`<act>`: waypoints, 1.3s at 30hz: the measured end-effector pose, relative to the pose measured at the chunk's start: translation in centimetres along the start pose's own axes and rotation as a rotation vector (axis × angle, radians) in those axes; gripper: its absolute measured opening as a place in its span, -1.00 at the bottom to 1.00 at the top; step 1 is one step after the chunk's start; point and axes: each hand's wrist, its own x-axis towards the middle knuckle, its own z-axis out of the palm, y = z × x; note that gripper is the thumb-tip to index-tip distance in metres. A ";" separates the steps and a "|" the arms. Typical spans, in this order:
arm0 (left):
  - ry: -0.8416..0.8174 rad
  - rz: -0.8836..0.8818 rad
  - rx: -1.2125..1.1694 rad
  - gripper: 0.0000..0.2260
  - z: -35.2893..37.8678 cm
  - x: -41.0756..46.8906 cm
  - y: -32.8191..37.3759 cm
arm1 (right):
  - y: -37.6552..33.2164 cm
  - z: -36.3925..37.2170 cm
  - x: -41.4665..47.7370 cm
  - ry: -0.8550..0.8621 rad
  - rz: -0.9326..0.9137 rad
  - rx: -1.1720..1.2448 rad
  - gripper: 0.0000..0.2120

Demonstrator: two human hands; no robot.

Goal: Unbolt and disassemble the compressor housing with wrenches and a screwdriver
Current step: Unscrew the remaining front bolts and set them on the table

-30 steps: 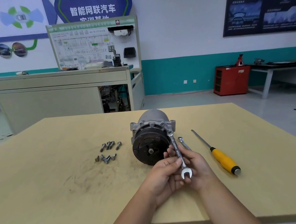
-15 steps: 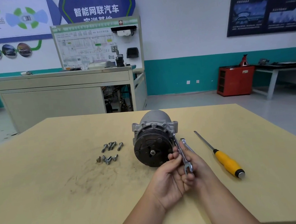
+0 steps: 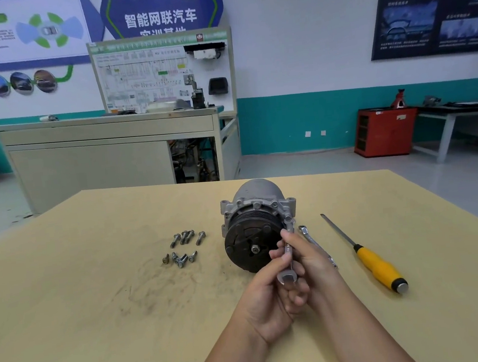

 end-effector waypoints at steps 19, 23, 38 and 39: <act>0.010 -0.064 0.281 -0.60 0.4 0.0 -1.0 | -0.8 -0.9 0.3 0.117 -0.075 -0.186 -0.71; 0.046 -0.039 0.328 -0.73 0.4 0.1 -0.9 | -1.0 -0.9 0.1 0.130 -0.095 -0.200 -0.73; 0.020 -0.049 0.028 -0.82 0.1 0.0 -0.7 | -0.7 -0.3 -1.5 0.050 0.130 0.017 -0.66; 0.015 -0.048 0.039 -0.82 0.0 0.0 -0.7 | -0.7 -0.3 -1.5 0.054 0.123 0.004 -0.67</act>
